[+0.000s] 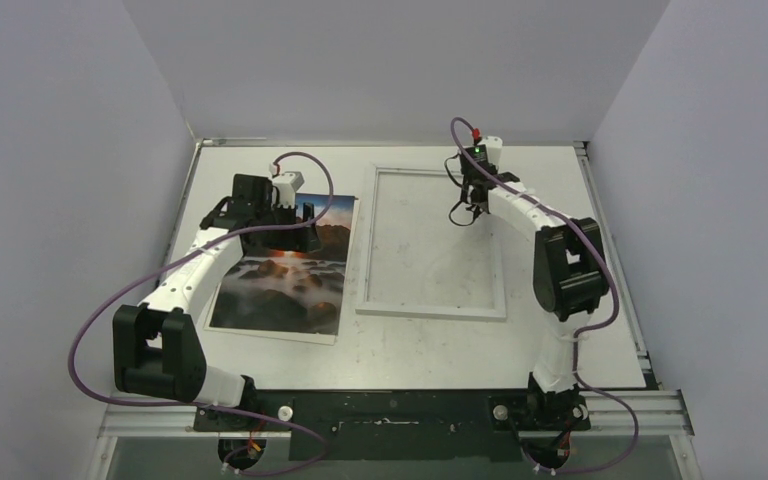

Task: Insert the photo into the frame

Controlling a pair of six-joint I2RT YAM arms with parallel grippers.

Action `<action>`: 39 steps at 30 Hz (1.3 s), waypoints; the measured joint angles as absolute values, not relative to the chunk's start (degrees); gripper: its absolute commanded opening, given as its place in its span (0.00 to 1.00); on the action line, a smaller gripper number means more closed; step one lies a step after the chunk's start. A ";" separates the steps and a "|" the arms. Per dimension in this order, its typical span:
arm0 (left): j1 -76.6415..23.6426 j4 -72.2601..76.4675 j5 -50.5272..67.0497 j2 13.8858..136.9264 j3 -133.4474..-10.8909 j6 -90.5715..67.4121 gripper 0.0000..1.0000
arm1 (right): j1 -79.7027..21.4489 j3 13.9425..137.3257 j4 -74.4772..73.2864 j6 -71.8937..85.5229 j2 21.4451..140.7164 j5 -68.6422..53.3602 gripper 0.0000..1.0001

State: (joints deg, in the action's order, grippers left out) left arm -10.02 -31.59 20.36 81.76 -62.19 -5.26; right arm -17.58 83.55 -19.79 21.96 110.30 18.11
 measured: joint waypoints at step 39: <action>1.76 -36.47 21.08 83.35 -65.60 0.82 0.77 | -16.49 98.48 -15.00 18.65 125.71 15.66 0.33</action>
State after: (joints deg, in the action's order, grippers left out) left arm 1.76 -36.47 21.08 83.35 -65.60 0.82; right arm -16.49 98.48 -15.00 18.65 125.71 15.66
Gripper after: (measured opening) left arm 0.759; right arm 0.273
